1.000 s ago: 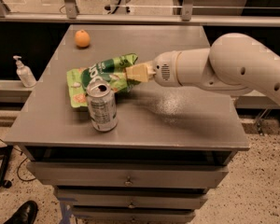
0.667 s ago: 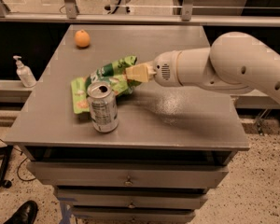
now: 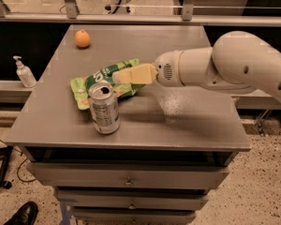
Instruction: Move green rice chip bag near 7up can
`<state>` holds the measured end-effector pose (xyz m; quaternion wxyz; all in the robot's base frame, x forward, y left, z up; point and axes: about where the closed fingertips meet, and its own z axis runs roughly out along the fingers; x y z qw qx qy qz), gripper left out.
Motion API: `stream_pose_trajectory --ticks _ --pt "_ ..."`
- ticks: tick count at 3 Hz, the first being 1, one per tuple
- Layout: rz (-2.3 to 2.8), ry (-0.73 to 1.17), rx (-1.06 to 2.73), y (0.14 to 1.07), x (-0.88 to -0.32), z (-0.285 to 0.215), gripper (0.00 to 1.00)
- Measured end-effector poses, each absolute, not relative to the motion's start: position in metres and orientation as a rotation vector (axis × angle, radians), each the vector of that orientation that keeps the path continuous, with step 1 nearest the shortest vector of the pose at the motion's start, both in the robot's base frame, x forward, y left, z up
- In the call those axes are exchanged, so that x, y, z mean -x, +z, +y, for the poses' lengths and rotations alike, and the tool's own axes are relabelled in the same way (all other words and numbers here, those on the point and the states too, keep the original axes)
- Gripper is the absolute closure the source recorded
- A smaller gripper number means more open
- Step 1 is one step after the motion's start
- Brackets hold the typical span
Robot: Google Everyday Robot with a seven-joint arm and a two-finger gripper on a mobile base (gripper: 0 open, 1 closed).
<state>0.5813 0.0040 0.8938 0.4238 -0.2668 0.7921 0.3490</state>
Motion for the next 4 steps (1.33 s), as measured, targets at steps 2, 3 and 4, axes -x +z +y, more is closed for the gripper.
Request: stream_pose_trajectory --ticks 2,3,4 --pt "1.908 0.68 0.629 0.906 -0.62 -0.073 0.0" --pt "1.791 0.468 0.646 0.935 -0.651 -0.15 0.0" --pt "1.683 0.282 0.659 0.969 -0.683 -0.224 0.0"
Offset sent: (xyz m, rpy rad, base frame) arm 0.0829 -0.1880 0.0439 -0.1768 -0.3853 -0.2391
